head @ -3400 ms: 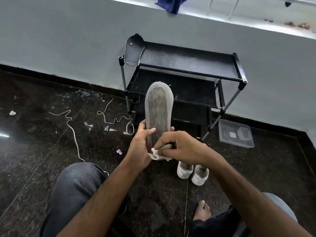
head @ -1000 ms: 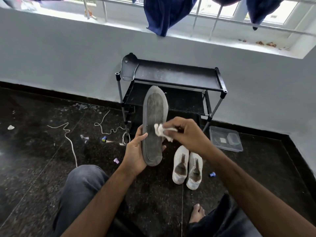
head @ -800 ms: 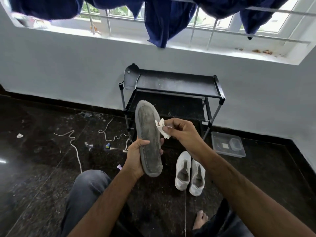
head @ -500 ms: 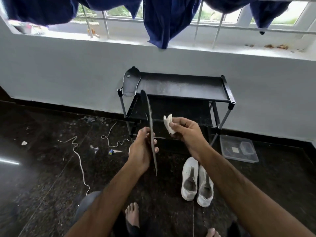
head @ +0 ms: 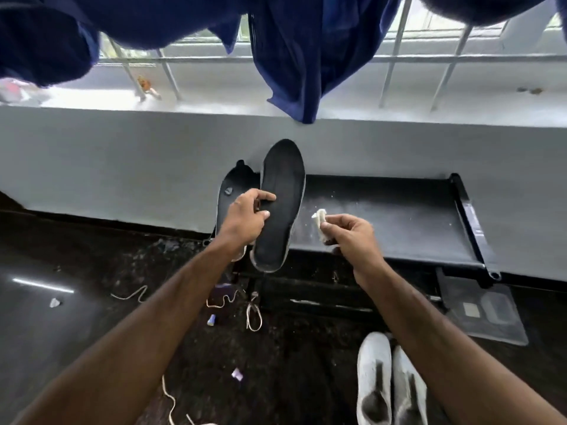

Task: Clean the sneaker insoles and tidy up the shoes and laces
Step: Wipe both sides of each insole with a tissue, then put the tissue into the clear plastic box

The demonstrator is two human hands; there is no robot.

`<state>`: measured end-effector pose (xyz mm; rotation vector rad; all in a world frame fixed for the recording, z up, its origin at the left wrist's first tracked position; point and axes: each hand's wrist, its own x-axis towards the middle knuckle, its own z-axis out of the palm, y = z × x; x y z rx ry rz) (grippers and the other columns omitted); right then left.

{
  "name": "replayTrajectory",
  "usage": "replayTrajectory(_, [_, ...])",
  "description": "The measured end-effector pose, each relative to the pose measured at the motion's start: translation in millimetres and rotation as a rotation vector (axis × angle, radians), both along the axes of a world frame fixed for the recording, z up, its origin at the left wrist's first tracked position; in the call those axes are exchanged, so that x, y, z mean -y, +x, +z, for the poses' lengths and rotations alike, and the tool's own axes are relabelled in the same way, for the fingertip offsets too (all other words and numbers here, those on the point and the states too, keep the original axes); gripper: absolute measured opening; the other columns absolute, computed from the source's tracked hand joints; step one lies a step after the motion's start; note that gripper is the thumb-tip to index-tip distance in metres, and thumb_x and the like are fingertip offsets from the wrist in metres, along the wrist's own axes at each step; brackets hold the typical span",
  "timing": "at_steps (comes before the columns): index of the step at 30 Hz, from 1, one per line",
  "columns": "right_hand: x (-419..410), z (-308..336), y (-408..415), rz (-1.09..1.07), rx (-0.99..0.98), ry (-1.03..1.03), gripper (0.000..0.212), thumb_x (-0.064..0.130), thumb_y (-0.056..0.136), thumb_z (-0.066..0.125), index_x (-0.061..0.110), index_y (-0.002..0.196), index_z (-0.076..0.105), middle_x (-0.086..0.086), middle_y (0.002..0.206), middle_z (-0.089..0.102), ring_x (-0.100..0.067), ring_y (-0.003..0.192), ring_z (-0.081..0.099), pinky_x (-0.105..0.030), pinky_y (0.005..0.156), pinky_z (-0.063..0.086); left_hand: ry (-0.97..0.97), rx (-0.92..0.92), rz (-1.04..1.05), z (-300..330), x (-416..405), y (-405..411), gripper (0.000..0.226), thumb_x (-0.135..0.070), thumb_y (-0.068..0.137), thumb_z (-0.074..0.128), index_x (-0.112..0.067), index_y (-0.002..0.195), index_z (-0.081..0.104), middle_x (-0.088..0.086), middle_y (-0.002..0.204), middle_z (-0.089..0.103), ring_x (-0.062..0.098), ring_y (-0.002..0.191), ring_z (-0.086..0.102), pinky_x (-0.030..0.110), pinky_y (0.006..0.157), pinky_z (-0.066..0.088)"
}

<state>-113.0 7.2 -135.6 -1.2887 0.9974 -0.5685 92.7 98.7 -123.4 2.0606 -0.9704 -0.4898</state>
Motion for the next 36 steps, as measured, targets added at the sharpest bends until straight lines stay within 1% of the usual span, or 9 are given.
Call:
replayTrajectory(3, [14,7,29,-0.019,-0.071,0.029,0.008,0.013,0.092,0.072,0.020,0.091,0.075,0.000,0.084,0.075,-0.010,0.068,0.065,-0.025,0.058,0.047,0.089,0.008,0.004,3,22,16,0.031,0.000,0.088,0.070,-0.021,0.110,0.070,-0.007,0.090,0.062,0.003,0.075,0.053,0.003,0.065,0.039])
replayTrajectory(8, [30,9,58,-0.044,-0.136,0.059,0.009,0.014,0.091,0.071,0.022,0.088,0.075,0.002,0.082,0.074,-0.008,0.066,0.064,-0.023,0.058,0.047,0.190,-0.005,-0.007,-7,42,32,0.029,-0.004,0.087,0.073,-0.020,0.111,0.071,-0.004,0.090,0.059,0.002,0.070,0.052,0.000,0.061,0.038])
replayTrajectory(12, [33,3,67,-0.048,-0.157,0.093,0.009,0.011,0.092,0.070,0.019,0.090,0.075,0.001,0.082,0.073,-0.007,0.065,0.063,-0.022,0.055,0.046,0.264,0.006,0.009,-17,38,40,0.030,-0.007,0.085,0.076,-0.020,0.111,0.071,-0.007,0.086,0.060,0.007,0.077,0.056,0.012,0.067,0.038])
replayTrajectory(16, [36,-1,69,-0.051,-0.137,0.118,0.009,0.007,0.092,0.070,0.015,0.091,0.075,-0.002,0.084,0.073,-0.008,0.065,0.062,-0.017,0.054,0.046,0.303,0.023,0.031,-22,30,46,0.029,-0.014,0.084,0.078,-0.022,0.110,0.067,-0.012,0.081,0.058,0.020,0.086,0.065,0.033,0.084,0.053])
replayTrajectory(19, [36,-5,66,-0.047,-0.144,0.146,0.010,0.008,0.092,0.071,0.018,0.092,0.074,0.000,0.083,0.073,-0.007,0.063,0.062,-0.018,0.053,0.045,0.344,0.248,0.000,-21,22,41,0.024,-0.026,0.085,0.077,-0.022,0.106,0.066,-0.005,0.095,0.063,0.022,0.096,0.063,0.039,0.088,0.047])
replayTrajectory(22, [35,-4,53,-0.024,-0.163,0.154,0.007,0.014,0.092,0.072,0.020,0.094,0.074,0.004,0.082,0.074,-0.006,0.064,0.064,-0.019,0.054,0.045,0.379,0.470,0.004,-19,11,33,0.020,-0.033,0.090,0.069,-0.022,0.106,0.066,0.004,0.109,0.056,0.026,0.104,0.054,0.044,0.086,0.042])
replayTrajectory(26, [35,20,22,0.001,-0.148,0.160,0.011,0.018,0.093,0.074,0.017,0.104,0.074,0.002,0.086,0.076,-0.005,0.067,0.067,-0.022,0.060,0.050,0.297,0.386,-0.105,3,10,9,0.013,-0.025,0.094,0.063,-0.023,0.106,0.067,0.001,0.109,0.057,0.023,0.102,0.055,0.042,0.085,0.043])
replayTrajectory(29, [38,46,-15,-0.003,-0.135,0.159,0.011,0.015,0.093,0.073,0.013,0.104,0.075,0.001,0.084,0.076,-0.004,0.068,0.067,-0.023,0.063,0.051,0.187,0.267,-0.232,24,20,-30,0.013,-0.017,0.093,0.063,-0.026,0.100,0.067,-0.007,0.097,0.058,0.016,0.092,0.057,0.042,0.083,0.047])
replayTrajectory(36, [80,85,-152,-0.133,0.024,0.164,0.007,0.020,0.085,0.077,0.017,0.092,0.076,0.004,0.079,0.073,-0.005,0.069,0.062,-0.017,0.060,0.048,0.026,0.114,-0.421,45,81,-165,0.019,-0.013,0.092,0.053,-0.027,0.097,0.065,-0.011,0.091,0.056,0.010,0.082,0.055,0.045,0.080,0.051])
